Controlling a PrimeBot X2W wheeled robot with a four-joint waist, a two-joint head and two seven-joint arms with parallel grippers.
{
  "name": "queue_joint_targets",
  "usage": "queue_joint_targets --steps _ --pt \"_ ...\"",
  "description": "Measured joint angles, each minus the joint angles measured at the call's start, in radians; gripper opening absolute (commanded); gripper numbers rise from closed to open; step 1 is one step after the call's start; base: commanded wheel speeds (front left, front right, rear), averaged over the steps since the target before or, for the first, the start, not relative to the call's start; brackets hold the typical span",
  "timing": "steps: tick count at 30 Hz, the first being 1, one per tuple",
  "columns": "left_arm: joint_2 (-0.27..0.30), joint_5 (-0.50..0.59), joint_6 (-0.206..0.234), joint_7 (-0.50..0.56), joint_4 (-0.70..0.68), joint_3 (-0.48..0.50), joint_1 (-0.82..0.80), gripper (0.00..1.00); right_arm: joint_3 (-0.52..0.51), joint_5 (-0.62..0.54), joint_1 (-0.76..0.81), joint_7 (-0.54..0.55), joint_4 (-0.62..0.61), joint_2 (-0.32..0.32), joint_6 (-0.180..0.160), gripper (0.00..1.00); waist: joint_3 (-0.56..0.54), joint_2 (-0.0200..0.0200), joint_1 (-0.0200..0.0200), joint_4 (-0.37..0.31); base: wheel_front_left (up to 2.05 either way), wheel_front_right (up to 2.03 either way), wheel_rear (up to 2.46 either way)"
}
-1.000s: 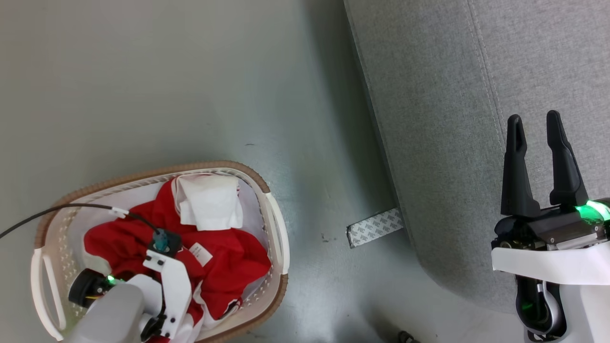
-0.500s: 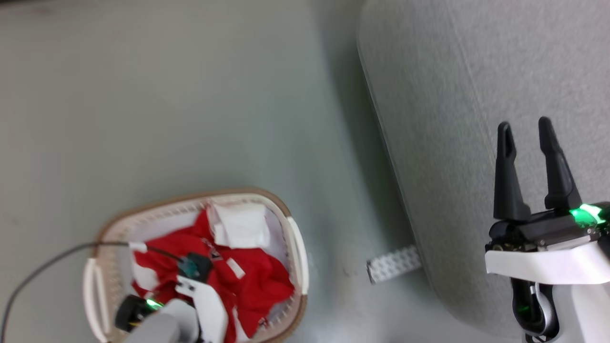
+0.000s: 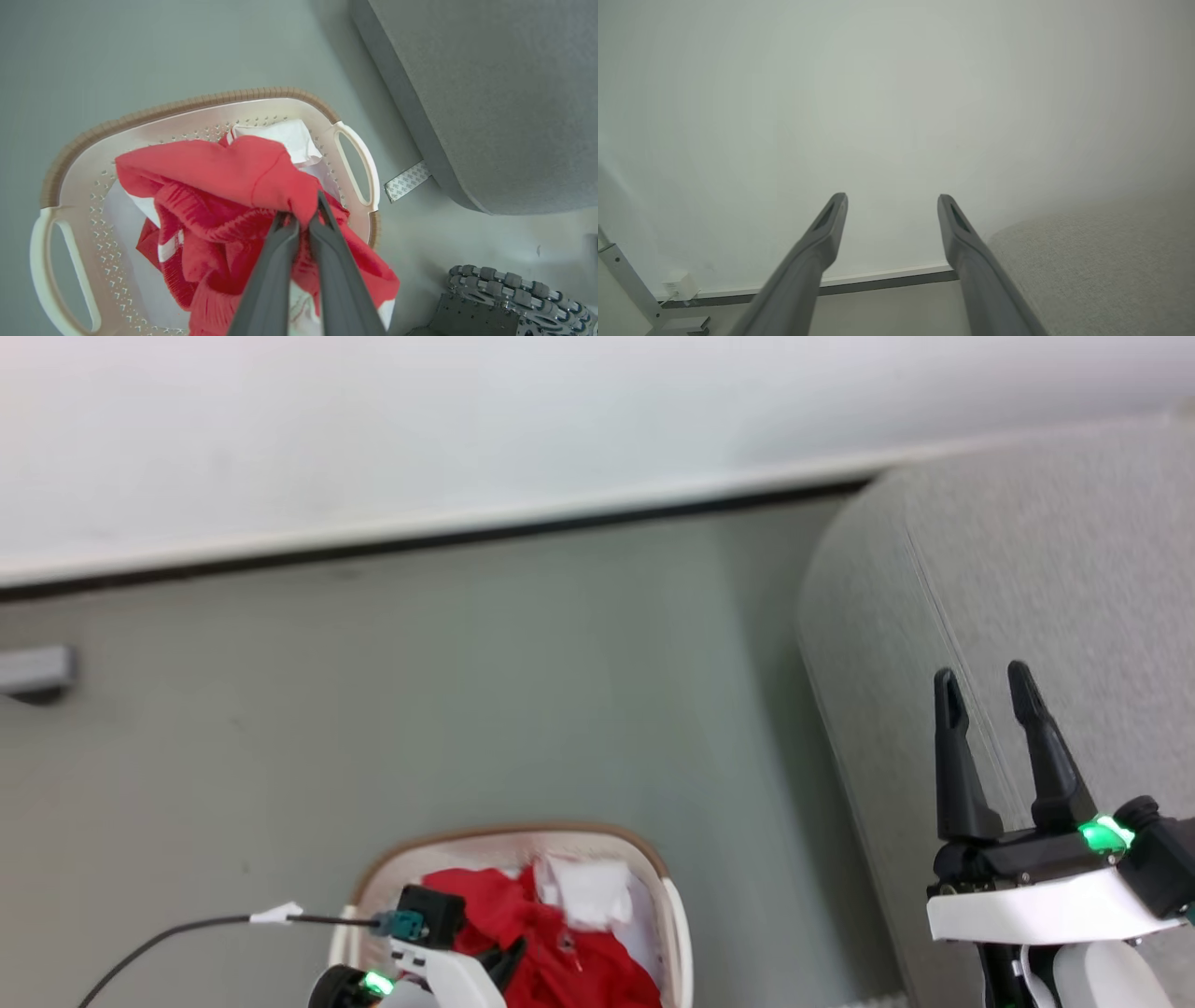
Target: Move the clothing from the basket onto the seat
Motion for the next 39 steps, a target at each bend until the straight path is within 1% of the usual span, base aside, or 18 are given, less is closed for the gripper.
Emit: queue_joint_targets --steps 4,8,12,18,23,27,28,33,39 --pt "0.025 -0.029 0.0 -0.059 -0.059 -0.004 0.027 0.0 0.006 0.019 0.019 0.0 0.012 0.0 0.0 1.0 -0.08 0.0 -0.0001 0.043 0.0 0.0 0.0" --pt "0.055 -0.052 0.002 -0.111 -0.117 0.019 0.044 0.0 0.014 0.017 0.048 0.0 0.028 0.0 0.0 1.0 -0.15 0.0 -0.0001 0.077 0.0 0.0 0.0" --pt "0.074 -0.069 0.022 -0.136 -0.215 0.05 0.053 0.0 0.017 0.02 0.075 0.0 0.035 0.0 0.0 1.0 -0.21 0.0 -0.0002 0.102 0.0 0.0 0.0" --pt "0.126 -0.069 0.09 -0.144 -0.431 0.095 0.045 0.0 0.043 0.027 0.111 0.0 0.042 0.0 0.0 1.0 -0.262 0.0 -0.0002 0.132 0.0 0.0 0.0" --pt "0.166 -0.061 0.152 -0.138 -0.625 0.128 0.03 0.0 0.079 0.028 0.119 0.0 0.042 0.0 0.0 1.0 -0.271 0.0 -0.0001 0.141 0.0 0.0 0.0" --pt "0.18 -0.05 0.191 -0.12 -0.759 0.146 0.004 0.0 0.102 0.03 0.128 0.0 0.04 0.0 0.0 1.0 -0.271 0.0001 -0.0001 0.146 0.0 0.0 0.0" --pt "0.188 -0.046 0.207 -0.105 -0.811 0.154 -0.01 0.0 0.112 0.029 0.131 0.0 0.042 0.0 0.0 1.0 -0.271 0.0001 0.0 0.148 0.0 0.0 0.0" --pt "0.202 -0.043 0.239 -0.077 -0.88 0.163 -0.02 0.0 0.131 0.026 0.134 0.0 0.046 0.0 0.0 1.0 -0.274 0.0 0.0 0.145 0.0 0.0 0.0" --pt "0.205 -0.043 0.253 -0.07 -0.904 0.168 -0.02 0.0 0.153 0.008 0.133 0.0 0.05 -0.001 0.0 1.0 -0.278 0.0 0.0001 0.138 0.0 0.0 0.0"
